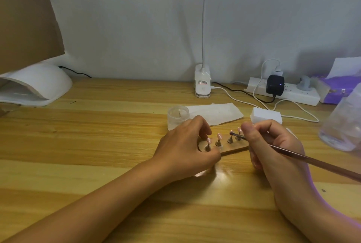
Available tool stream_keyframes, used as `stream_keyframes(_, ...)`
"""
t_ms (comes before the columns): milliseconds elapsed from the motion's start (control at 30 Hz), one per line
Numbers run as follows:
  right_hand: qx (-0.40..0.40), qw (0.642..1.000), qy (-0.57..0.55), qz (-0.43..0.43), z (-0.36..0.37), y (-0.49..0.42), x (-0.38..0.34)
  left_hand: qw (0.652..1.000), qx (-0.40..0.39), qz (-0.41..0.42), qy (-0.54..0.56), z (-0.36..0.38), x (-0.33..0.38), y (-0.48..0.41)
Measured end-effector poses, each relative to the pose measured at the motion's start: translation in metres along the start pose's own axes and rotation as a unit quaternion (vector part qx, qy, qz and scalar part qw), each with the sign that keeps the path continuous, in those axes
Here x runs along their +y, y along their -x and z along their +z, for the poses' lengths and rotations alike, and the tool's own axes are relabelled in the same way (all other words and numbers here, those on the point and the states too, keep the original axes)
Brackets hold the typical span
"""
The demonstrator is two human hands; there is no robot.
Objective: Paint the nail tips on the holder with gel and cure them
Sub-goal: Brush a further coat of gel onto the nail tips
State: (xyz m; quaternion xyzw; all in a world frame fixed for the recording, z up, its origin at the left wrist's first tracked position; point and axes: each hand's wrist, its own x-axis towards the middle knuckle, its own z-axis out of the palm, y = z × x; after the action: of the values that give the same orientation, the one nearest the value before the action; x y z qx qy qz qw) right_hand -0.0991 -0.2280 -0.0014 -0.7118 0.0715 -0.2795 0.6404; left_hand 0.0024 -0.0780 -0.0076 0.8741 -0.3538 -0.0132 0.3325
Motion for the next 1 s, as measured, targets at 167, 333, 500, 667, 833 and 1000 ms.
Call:
stream_keyframes(167,0.008,0.999,-0.033,0.010,-0.003,-0.001,0.000,1.000,-0.022,0.001,-0.002,-0.003,0.001,-0.001)
stream_keyframes(333,0.012,0.999,-0.045,0.022,-0.003,-0.001,0.000,1.000,-0.018,0.007,-0.004,-0.003,-0.002,0.000)
stream_keyframes(500,0.007,0.997,-0.067,0.048,-0.004,-0.003,0.003,0.999,0.010,0.032,0.001,0.001,-0.004,0.000)
stream_keyframes(667,0.011,0.995,-0.076,0.063,-0.006,-0.004,0.004,0.997,0.045,0.055,0.029,0.003,-0.006,-0.003)
stream_keyframes(833,-0.009,0.995,-0.077,0.061,-0.004,-0.004,0.003,0.996,0.051,0.072,0.013,0.004,-0.005,-0.002)
stream_keyframes(1000,-0.029,0.997,-0.066,0.040,-0.002,-0.001,0.000,0.992,0.067,0.106,-0.031,0.006,-0.001,0.002)
